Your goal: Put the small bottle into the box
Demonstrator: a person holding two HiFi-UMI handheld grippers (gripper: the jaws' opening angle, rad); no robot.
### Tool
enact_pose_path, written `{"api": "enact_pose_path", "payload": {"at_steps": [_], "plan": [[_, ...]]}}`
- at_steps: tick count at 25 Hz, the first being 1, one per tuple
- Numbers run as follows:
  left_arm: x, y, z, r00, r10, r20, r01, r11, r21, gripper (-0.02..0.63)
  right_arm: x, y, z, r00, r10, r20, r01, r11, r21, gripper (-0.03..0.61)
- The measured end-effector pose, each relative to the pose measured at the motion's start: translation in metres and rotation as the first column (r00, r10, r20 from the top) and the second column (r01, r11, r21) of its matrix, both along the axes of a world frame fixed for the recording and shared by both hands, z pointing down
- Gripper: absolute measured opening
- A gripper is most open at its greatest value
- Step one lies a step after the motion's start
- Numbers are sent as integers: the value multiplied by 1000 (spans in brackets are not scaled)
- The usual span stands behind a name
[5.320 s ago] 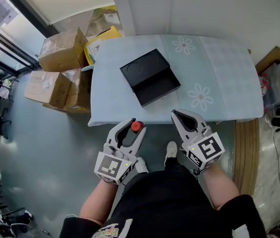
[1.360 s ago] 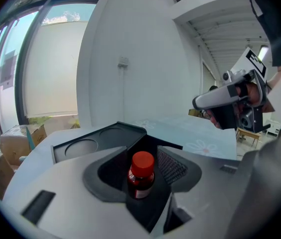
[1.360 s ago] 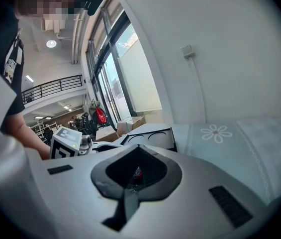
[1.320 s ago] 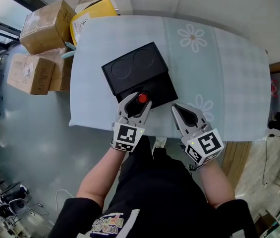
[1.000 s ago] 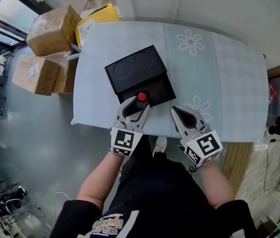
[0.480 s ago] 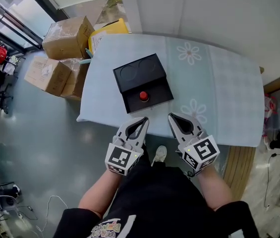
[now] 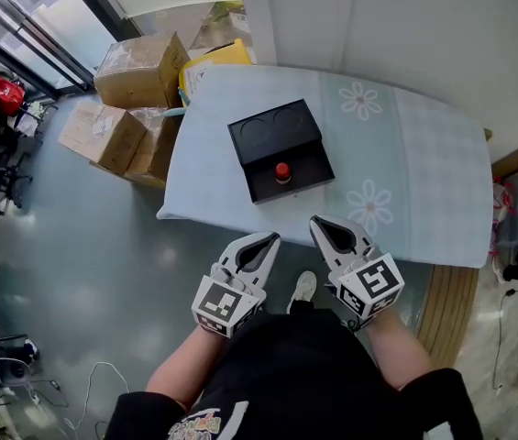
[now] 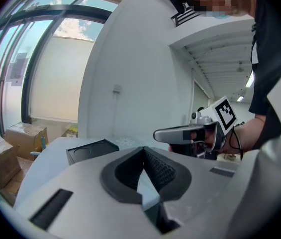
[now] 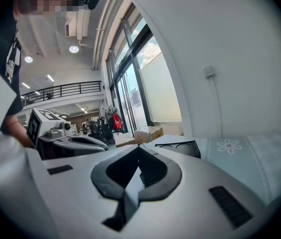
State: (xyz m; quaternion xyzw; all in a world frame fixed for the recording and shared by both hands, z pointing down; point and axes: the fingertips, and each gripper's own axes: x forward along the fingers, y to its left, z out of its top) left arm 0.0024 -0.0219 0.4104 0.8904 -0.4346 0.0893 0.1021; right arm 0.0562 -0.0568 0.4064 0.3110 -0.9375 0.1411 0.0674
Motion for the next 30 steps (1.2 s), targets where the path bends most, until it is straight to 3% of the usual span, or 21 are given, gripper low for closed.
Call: {"api": "enact_pose_path", "payload": {"at_steps": [15,30], "plan": [[-62,49,-20,993,115,-16,-114,992,53,8,-53,69,-15,987,158,-13,-157,987,22,9],[-85,73,-23,981,182,-61,-180,983,34,8,-71,100,-18,972,230,-41,-229,973,37,9]]}}
